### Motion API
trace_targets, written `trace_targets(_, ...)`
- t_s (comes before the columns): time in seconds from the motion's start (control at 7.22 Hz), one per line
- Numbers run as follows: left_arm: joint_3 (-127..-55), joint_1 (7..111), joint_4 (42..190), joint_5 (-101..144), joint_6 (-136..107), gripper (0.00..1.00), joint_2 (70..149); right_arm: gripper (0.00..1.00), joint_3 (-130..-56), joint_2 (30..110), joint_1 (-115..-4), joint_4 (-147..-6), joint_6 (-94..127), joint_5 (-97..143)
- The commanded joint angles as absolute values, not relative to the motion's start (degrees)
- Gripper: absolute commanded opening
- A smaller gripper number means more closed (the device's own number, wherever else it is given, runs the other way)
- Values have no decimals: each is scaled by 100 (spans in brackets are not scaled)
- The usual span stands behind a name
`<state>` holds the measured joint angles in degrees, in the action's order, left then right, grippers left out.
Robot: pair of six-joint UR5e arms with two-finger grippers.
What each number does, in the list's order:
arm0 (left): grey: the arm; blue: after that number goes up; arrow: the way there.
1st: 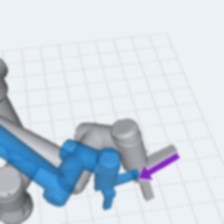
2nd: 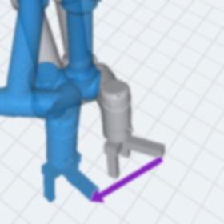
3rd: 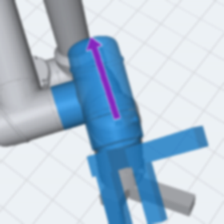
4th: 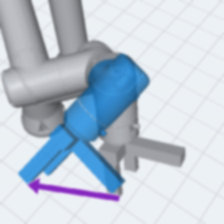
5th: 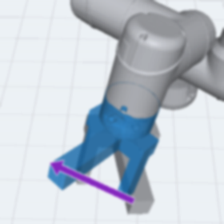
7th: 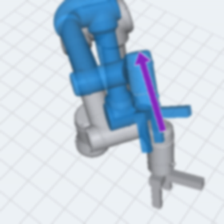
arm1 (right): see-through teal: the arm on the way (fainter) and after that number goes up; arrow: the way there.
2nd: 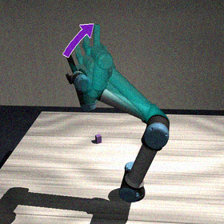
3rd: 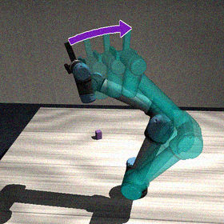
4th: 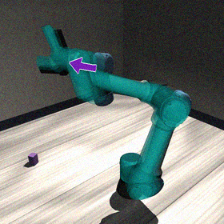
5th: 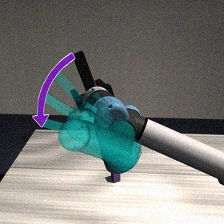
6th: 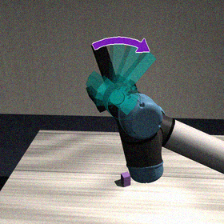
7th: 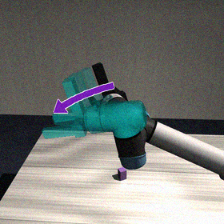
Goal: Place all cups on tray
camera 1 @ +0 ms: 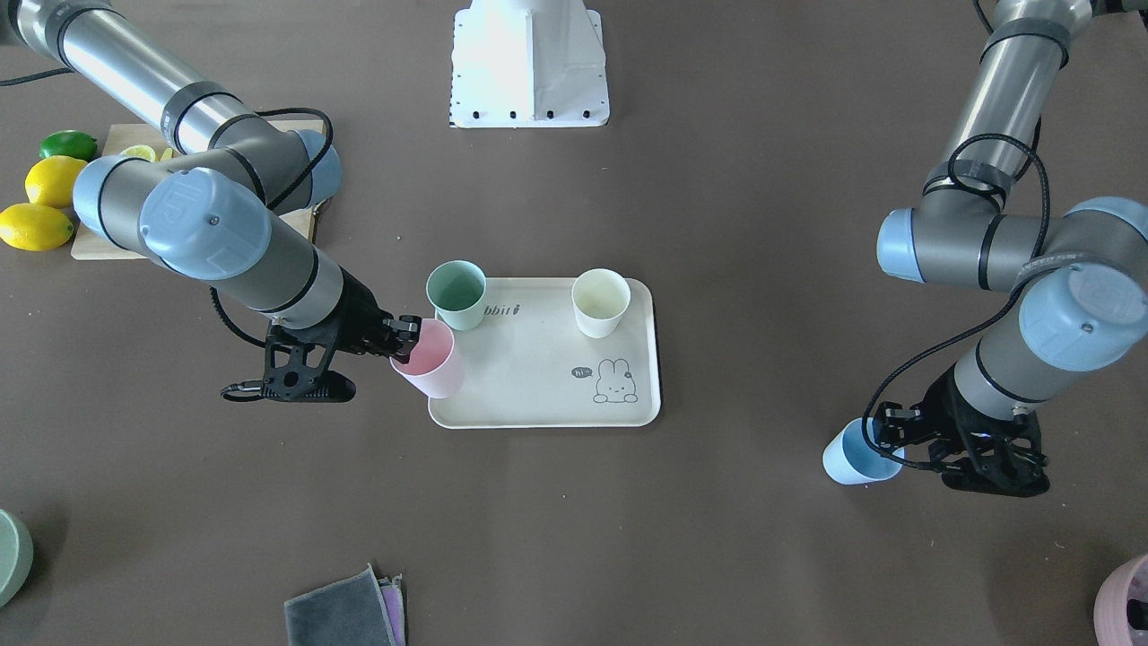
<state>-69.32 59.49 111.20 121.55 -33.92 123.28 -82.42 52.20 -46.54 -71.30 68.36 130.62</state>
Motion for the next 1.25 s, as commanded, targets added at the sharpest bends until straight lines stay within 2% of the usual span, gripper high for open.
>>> trace_targets(0.0, -6917, 5810, 11329, 12155, -3612, 0, 12305, 0, -8201, 5133, -4431, -7128, 6882, 12886)
trace_targets(0.28, -7205, 5705, 11259, 12173, -4390, 0, 12697, 0, -8191, 5098, -4395, -7145, 6882, 12762)
trace_targets(0.42, -7372, 5391, 11250, 12164, -4951, 0, 12857, 26, -8157, 5089, -4395, -7163, 6882, 12736)
trace_targets(0.55, -7383, 5083, 11250, 12155, -5479, 0, 13111, 99, -8156, 5045, -4351, -7154, 6873, 12544)
trace_targets(1.11, -7532, 4308, 11250, 12067, -6021, 0, 13403, 100, -8218, 5010, -4631, -7172, 6672, 12629)
